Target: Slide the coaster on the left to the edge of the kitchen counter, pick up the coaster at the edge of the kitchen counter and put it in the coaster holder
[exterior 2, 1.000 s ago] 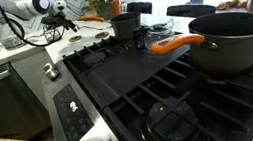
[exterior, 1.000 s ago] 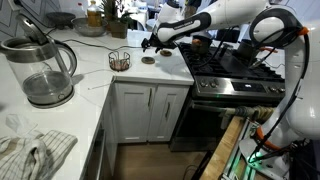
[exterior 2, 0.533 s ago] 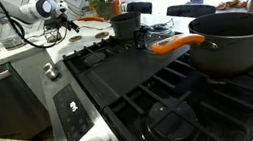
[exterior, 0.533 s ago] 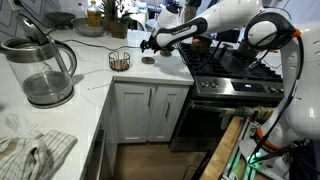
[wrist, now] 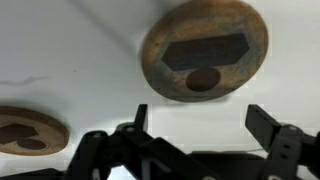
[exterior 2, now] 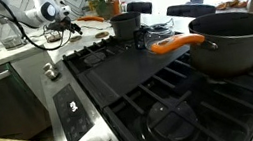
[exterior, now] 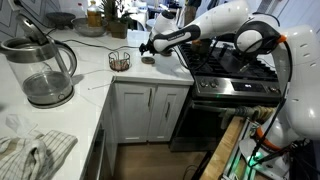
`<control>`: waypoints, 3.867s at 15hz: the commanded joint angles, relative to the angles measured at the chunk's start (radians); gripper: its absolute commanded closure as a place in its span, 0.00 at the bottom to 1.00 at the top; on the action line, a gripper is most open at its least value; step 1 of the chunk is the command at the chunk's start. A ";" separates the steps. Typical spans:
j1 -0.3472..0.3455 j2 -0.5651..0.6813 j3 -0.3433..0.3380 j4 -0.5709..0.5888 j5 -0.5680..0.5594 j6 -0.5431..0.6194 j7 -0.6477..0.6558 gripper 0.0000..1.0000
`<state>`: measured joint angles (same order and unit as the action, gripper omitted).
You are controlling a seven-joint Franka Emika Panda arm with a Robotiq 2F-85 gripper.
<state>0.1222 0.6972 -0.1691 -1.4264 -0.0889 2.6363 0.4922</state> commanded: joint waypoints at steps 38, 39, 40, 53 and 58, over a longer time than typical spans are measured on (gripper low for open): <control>0.168 -0.136 0.071 -0.219 -0.040 -0.363 0.433 0.00; 0.167 -0.141 0.075 -0.226 -0.040 -0.361 0.437 0.00; 0.168 -0.145 0.078 -0.234 -0.043 -0.357 0.444 0.00; 0.161 -0.192 0.035 -0.326 -0.104 -0.061 0.562 0.00; 0.175 -0.193 -0.017 -0.374 -0.144 0.064 0.603 0.00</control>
<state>0.2843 0.5166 -0.1559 -1.7441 -0.1947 2.6346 1.0542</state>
